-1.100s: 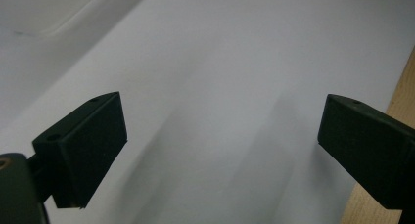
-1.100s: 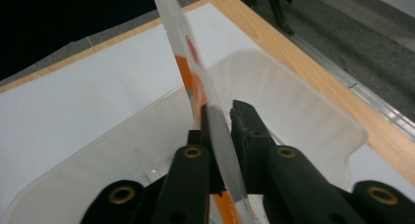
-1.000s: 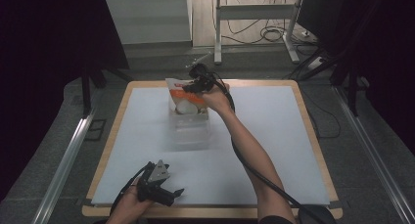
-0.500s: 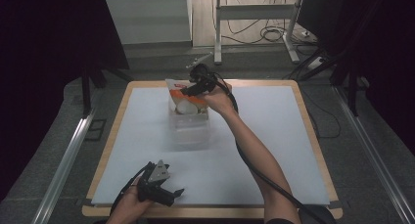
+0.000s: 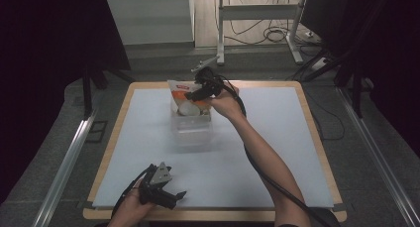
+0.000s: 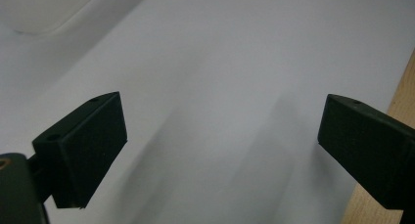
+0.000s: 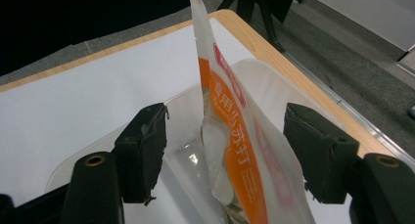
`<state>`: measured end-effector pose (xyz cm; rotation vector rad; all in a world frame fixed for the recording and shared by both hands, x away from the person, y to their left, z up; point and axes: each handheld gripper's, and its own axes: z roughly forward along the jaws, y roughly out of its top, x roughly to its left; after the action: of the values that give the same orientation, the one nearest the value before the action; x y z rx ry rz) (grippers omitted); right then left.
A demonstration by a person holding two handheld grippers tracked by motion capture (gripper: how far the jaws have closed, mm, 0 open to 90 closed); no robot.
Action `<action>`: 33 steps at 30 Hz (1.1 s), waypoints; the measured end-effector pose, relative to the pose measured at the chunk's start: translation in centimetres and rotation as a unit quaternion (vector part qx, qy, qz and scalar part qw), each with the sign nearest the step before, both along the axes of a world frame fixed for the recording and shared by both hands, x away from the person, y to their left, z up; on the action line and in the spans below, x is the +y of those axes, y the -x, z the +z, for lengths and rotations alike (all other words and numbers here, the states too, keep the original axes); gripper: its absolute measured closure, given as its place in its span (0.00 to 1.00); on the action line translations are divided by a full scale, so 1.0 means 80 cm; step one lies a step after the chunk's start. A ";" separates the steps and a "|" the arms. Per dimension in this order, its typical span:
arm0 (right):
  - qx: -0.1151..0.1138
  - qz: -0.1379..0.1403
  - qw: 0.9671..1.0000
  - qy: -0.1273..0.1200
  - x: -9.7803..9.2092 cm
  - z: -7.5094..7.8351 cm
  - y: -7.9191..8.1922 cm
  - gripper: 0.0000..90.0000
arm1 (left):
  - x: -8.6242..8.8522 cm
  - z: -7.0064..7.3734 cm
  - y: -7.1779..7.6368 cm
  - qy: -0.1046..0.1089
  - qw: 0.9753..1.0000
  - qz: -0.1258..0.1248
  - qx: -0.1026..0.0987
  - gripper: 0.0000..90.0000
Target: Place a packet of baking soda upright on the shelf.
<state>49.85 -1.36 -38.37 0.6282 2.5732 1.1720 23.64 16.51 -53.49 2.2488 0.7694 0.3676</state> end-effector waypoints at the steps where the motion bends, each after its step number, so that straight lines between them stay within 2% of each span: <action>1: -0.002 0.001 1.000 0.001 -0.001 0.000 0.000 0.35 | 0.000 0.000 0.000 0.000 1.000 0.000 0.000 0.05; 33: -0.001 0.001 1.000 -0.004 -0.046 0.003 0.028 0.23 | -0.002 -0.001 0.000 -0.002 1.000 -0.002 0.000 0.05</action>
<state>47.58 -5.07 -38.11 0.6253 2.5697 1.1827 23.61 16.35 -53.58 2.2532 0.7644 0.3674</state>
